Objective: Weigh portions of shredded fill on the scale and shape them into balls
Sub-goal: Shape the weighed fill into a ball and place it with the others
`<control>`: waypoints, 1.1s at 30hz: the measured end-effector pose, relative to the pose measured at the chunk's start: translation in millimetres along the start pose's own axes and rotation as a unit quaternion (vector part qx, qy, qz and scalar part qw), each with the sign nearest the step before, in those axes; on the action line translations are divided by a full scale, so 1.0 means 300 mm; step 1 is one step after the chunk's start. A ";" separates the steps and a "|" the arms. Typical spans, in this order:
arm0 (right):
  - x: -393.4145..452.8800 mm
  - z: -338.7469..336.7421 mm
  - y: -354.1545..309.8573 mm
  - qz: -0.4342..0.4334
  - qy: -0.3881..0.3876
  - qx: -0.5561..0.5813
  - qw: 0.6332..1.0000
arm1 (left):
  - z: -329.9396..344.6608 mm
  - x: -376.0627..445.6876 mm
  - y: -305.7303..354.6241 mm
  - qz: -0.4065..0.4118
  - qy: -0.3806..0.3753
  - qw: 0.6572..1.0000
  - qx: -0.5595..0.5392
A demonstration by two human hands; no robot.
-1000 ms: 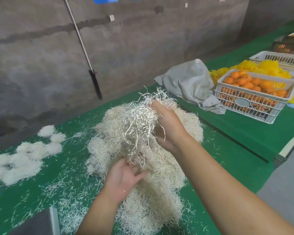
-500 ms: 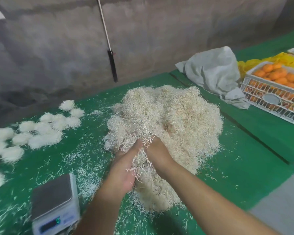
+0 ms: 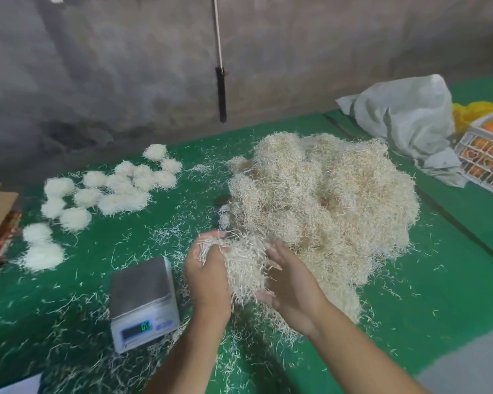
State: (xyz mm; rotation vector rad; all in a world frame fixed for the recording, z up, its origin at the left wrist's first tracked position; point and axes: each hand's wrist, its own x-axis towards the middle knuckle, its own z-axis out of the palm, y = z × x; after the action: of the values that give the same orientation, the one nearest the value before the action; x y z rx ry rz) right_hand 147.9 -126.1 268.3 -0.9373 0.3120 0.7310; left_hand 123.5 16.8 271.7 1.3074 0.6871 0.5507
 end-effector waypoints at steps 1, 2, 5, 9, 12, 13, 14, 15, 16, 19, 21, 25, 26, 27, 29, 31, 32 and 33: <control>-0.013 0.019 0.013 0.005 -0.001 0.024 1.000 | -0.007 -0.017 0.013 0.016 -0.034 0.999 0.013; -0.024 0.044 0.027 0.003 -0.008 0.041 0.999 | -0.009 -0.039 0.019 0.030 -0.069 0.996 0.038; -0.066 0.123 0.055 -0.004 -0.045 0.055 0.997 | -0.011 -0.113 -0.007 0.047 -0.174 0.975 0.128; -0.080 0.186 0.105 -0.017 -0.047 0.066 0.997 | -0.036 -0.152 -0.051 0.102 -0.181 0.942 0.263; -0.084 0.209 0.122 -0.031 0.008 0.041 0.999 | -0.078 -0.142 -0.095 0.168 -0.186 0.904 0.345; -0.084 0.214 0.133 -0.037 0.019 0.031 0.999 | -0.090 -0.143 -0.097 0.180 -0.186 0.896 0.360; -0.079 0.217 0.146 -0.040 0.037 0.018 0.998 | -0.099 -0.145 -0.088 0.176 -0.187 0.897 0.360; -0.076 0.223 0.154 -0.045 0.058 -0.005 0.997 | -0.109 -0.145 -0.073 0.157 -0.197 0.907 0.338; -0.060 0.226 0.158 -0.050 0.090 -0.040 0.994 | -0.122 -0.139 -0.061 0.132 -0.210 0.922 0.297; -0.052 0.260 0.150 -0.086 0.102 -0.089 0.987 | -0.168 -0.127 -0.018 0.029 -0.207 0.964 0.167; -0.060 0.282 0.144 -0.097 0.070 -0.093 0.988 | -0.210 -0.098 -0.009 -0.141 -0.145 0.976 0.087; -0.028 0.343 0.170 -0.144 0.088 -0.183 0.968 | -0.339 -0.033 -0.023 -0.509 -0.128 0.836 -0.161; -0.006 0.354 0.194 -0.168 0.110 -0.243 0.949 | -0.369 -0.039 -0.019 -0.524 -0.144 0.814 -0.204; -0.005 0.370 0.219 -0.201 0.121 -0.317 0.919 | -0.393 -0.044 -0.012 -0.525 -0.146 0.804 -0.238; 0.021 0.363 0.288 -0.287 0.088 -0.447 0.843 | -0.425 -0.042 0.012 -0.507 -0.125 0.807 -0.277; 0.029 0.342 0.369 -0.340 0.030 -0.562 0.753 | -0.435 -0.027 0.037 -0.487 -0.070 0.826 -0.275; 0.026 0.336 0.401 -0.350 0.014 -0.594 0.724 | -0.439 -0.018 0.048 -0.473 -0.038 0.839 -0.267; 0.024 0.335 0.426 -0.354 -0.005 -0.608 0.711 | -0.442 -0.006 0.041 -0.458 -0.005 0.852 -0.255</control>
State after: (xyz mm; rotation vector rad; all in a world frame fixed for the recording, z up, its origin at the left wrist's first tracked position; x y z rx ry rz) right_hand 58.7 7.8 242.7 -2.1380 -0.6579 0.1136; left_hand 26.0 107.6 268.6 0.3786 0.9749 -0.0752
